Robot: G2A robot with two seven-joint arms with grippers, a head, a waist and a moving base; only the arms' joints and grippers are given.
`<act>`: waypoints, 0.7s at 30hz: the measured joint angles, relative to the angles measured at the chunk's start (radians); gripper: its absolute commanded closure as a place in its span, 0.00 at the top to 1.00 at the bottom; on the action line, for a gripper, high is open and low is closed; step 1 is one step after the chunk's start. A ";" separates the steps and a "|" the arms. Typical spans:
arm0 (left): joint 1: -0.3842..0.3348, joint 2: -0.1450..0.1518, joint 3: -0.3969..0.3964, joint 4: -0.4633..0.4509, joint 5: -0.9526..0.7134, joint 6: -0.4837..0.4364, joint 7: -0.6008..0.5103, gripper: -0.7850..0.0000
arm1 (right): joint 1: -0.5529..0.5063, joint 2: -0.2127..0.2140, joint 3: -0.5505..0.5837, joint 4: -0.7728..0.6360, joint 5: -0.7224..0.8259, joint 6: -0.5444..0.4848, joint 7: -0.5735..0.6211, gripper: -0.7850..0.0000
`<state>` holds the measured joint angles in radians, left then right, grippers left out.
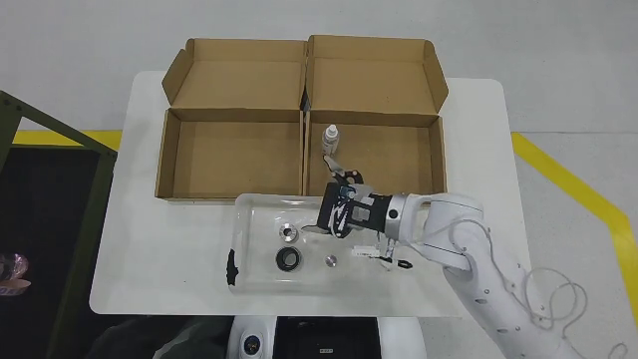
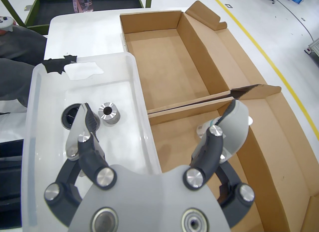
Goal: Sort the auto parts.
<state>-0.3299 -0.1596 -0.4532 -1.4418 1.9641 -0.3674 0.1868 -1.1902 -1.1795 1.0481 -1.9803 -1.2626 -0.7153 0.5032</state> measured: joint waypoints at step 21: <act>0.000 0.000 0.000 0.000 0.000 0.000 0.000 1.00 | -0.186 0.038 -0.007 -0.122 -0.118 -0.029 0.131 1.00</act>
<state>-0.3299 -0.1596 -0.4532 -1.4418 1.9641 -0.3674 0.1868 -1.3757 -1.1417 1.0408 -2.1027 -1.3802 -0.7447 0.6346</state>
